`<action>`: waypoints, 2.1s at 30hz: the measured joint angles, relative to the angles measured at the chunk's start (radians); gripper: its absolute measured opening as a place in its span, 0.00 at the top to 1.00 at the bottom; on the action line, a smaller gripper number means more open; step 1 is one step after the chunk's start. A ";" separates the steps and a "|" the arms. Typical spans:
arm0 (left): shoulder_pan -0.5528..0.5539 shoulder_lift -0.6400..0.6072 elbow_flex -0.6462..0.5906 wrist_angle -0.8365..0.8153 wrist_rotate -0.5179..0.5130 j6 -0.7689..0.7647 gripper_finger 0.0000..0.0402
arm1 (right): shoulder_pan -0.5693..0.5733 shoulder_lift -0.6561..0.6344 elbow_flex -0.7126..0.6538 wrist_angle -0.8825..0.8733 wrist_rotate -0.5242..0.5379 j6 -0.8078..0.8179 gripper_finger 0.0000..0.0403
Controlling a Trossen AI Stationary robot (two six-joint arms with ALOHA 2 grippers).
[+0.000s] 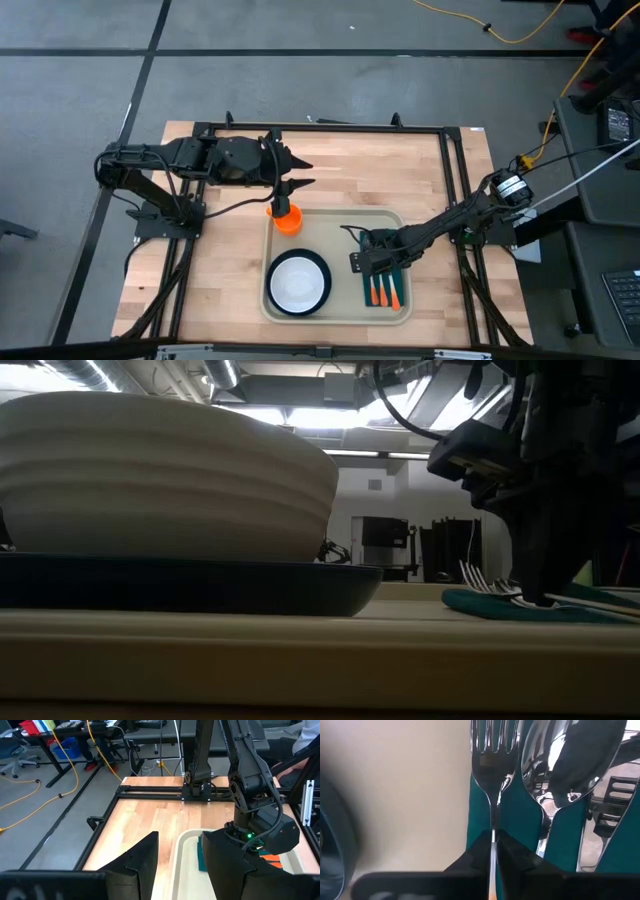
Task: Set up tray
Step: Put the orange fork on the green napkin to the left of the orange spoon, then return to Home Position
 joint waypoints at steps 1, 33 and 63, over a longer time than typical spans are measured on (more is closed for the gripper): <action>0.000 0.000 0.000 0.000 0.000 0.000 0.64 | 0.000 0.000 0.000 0.000 0.000 0.000 0.92; 0.000 -0.013 -0.001 0.002 -0.001 0.005 0.64 | 0.017 -0.274 0.101 -0.071 0.400 -0.368 0.98; 0.028 -0.680 -0.917 0.734 -0.026 0.031 0.65 | -0.034 -1.284 -0.127 0.076 0.491 -1.620 0.99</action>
